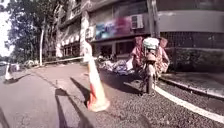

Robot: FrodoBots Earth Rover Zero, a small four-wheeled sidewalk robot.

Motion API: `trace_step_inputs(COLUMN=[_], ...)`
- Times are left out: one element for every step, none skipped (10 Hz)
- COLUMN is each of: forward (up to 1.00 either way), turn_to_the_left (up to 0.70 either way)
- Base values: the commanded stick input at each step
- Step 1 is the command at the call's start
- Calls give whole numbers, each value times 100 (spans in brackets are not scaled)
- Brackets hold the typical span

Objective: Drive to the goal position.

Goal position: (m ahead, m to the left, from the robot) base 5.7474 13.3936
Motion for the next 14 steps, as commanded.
trace_step_inputs(forward=[0, 0, 0, 0, 5, 27, 54, 40, 0, 49, 70, 70, 37, 7], turn_to_the_left=[0, 0, 0, 0, 0, 0, -5, -38, -41, -5, -11, -14, -23, -27])
